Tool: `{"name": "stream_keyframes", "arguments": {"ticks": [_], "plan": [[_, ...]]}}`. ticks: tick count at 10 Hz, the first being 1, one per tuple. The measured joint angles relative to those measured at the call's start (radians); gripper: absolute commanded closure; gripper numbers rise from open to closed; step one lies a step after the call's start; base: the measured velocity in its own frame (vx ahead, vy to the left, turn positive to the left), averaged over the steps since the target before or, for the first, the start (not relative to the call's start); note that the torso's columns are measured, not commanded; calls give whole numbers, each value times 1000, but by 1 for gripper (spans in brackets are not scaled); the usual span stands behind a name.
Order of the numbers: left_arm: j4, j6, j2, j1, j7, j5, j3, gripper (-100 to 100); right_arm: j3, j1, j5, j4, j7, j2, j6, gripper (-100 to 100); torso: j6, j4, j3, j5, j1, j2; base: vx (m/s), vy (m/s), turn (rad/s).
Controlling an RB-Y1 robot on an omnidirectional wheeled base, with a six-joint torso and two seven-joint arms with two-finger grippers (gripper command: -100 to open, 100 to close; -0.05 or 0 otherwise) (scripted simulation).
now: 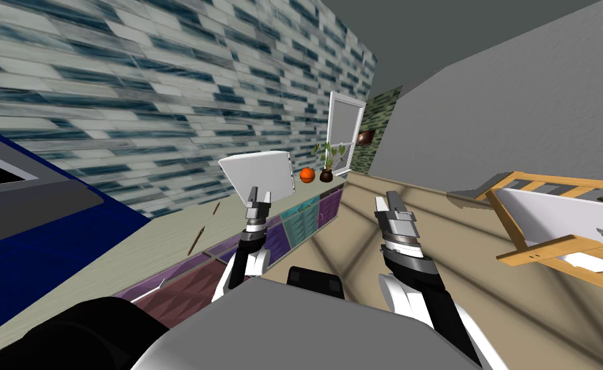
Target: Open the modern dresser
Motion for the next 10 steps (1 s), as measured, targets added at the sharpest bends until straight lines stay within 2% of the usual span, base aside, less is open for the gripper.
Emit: {"name": "stream_keyframes", "arguments": {"ticks": [2,9,10], "plan": [[0,0,0,0,0,0,0,0,0,0,0,0,0,0,0,0,0,105,-209,0,0,104,0,0,0],[0,0,0,0,0,0,0,0,0,0,0,0,0,0,0,0,0,617,-1234,0,0,618,0,0,0],[0,0,0,0,0,0,0,-100,0,0,0,0,0,0,0,0,0,691,-1382,0,0,691,16,-13,26]]}}
